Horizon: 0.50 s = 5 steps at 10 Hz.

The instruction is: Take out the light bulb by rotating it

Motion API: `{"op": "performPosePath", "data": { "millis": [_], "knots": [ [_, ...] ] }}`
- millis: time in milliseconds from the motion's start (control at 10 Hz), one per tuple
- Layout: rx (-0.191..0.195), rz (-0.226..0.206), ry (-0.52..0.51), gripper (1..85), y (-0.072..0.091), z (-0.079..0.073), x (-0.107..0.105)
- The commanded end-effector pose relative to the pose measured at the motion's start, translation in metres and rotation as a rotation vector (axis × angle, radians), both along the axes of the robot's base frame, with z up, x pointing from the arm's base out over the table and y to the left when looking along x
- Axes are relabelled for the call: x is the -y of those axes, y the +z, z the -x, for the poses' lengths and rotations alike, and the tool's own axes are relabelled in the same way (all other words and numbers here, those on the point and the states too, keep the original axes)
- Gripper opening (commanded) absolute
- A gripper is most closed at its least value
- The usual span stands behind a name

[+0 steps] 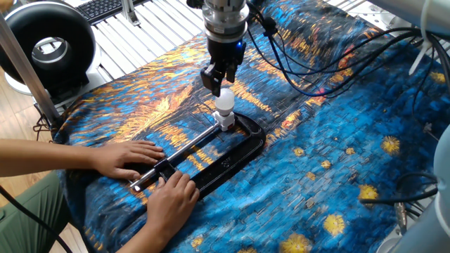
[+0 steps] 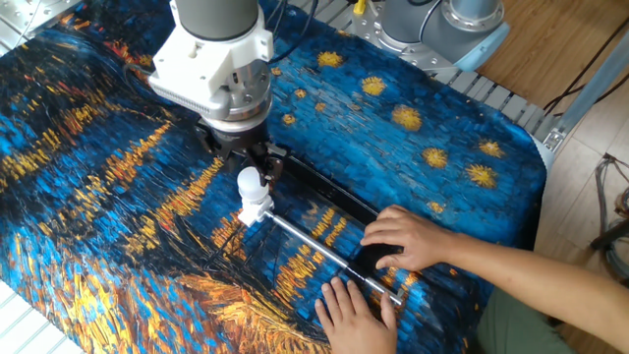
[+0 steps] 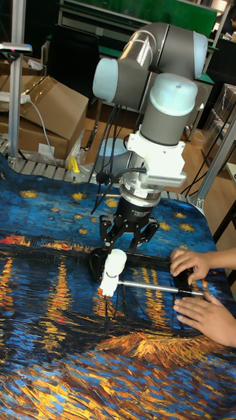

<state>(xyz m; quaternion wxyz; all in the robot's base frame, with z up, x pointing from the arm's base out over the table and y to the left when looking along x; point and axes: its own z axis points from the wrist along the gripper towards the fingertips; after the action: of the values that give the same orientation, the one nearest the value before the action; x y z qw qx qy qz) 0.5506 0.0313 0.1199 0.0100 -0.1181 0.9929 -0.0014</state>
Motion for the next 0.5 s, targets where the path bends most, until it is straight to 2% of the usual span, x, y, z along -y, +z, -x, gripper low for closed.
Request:
{"op": "performPosePath", "data": {
  "millis": [0,400],
  "knots": [
    [0.008,-0.025,0.008,55.0,-0.0117,0.0016,-0.0002],
    [-0.009,-0.028,0.013,55.0,-0.0103,0.0071,-0.0012]
  ]
}}
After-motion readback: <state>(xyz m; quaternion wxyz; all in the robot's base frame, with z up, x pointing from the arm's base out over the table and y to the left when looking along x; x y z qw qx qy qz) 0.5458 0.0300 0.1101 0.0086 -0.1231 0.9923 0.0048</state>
